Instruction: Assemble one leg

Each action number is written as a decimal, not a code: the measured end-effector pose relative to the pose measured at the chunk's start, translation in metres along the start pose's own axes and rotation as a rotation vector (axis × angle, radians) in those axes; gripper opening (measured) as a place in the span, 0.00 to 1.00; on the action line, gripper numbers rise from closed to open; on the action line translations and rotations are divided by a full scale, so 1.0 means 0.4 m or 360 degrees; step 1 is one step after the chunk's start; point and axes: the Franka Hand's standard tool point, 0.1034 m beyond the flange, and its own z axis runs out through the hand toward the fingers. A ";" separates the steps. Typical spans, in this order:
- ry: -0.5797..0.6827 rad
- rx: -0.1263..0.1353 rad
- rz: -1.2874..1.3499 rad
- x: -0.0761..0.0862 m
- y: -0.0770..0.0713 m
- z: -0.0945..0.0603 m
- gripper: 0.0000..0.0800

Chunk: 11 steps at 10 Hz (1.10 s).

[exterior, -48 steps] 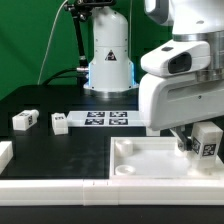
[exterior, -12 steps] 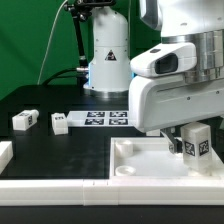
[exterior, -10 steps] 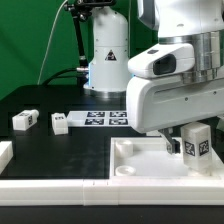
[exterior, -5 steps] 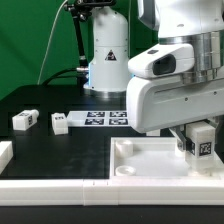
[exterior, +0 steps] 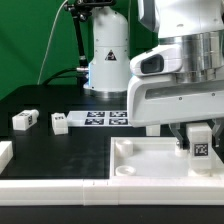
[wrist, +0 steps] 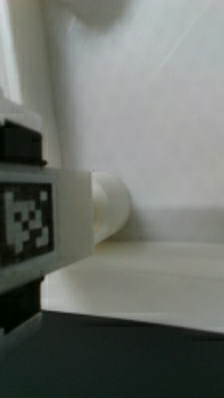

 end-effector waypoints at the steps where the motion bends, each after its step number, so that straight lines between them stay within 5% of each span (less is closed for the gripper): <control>1: -0.0001 0.0012 0.0180 0.000 0.000 0.000 0.36; 5: 0.0005 0.0009 0.1050 -0.008 -0.015 0.006 0.36; 9: -0.0007 0.0027 0.1430 -0.009 -0.022 0.006 0.36; 11: -0.0006 0.0027 0.1315 -0.009 -0.022 0.006 0.65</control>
Offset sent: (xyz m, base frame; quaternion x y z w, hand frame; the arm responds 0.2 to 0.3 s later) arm -0.0001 0.0014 -0.0152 -0.0522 0.0219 0.2639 0.9629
